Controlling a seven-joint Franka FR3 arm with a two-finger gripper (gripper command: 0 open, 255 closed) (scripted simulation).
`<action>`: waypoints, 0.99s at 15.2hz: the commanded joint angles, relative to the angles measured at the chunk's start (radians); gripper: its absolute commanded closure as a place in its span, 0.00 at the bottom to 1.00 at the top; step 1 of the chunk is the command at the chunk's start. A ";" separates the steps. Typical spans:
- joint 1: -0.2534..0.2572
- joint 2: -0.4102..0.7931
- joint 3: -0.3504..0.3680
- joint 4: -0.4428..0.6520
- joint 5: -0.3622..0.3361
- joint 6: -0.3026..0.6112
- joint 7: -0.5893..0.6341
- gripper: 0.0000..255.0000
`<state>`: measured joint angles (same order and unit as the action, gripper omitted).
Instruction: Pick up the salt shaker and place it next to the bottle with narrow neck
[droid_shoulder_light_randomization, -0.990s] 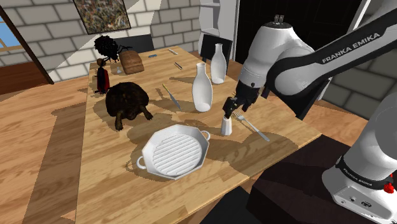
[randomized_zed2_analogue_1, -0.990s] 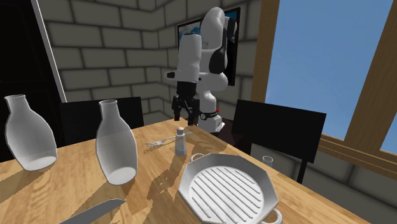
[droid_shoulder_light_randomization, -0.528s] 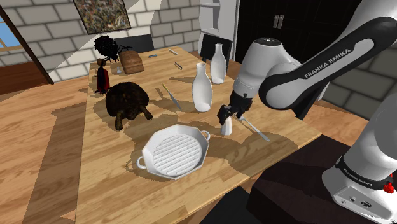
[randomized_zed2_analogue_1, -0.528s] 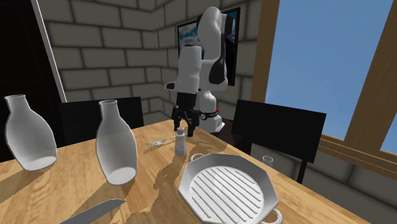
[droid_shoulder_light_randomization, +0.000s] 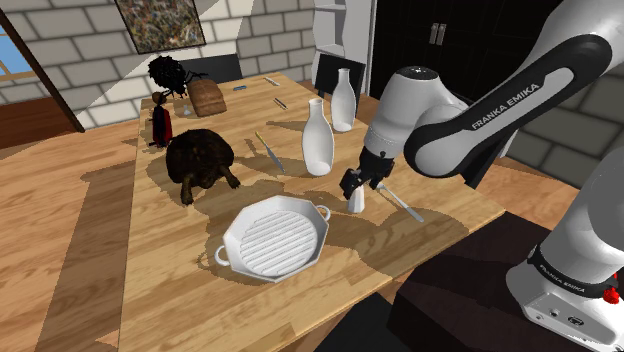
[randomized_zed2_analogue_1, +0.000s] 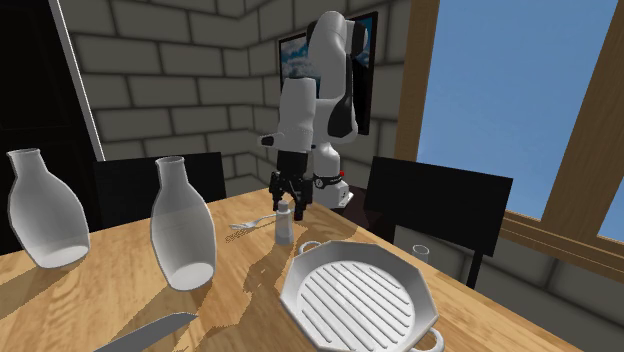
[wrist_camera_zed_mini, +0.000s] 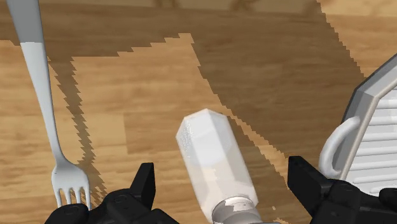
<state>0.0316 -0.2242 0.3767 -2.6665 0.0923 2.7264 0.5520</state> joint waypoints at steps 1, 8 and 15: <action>0.000 0.000 0.000 0.000 0.000 0.000 0.000 0.00; 0.000 0.000 0.000 0.000 0.000 0.000 0.000 1.00; 0.012 -0.049 -0.013 0.019 0.021 -0.067 -0.017 1.00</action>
<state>0.0418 -0.2636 0.3683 -2.6537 0.1090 2.6757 0.5411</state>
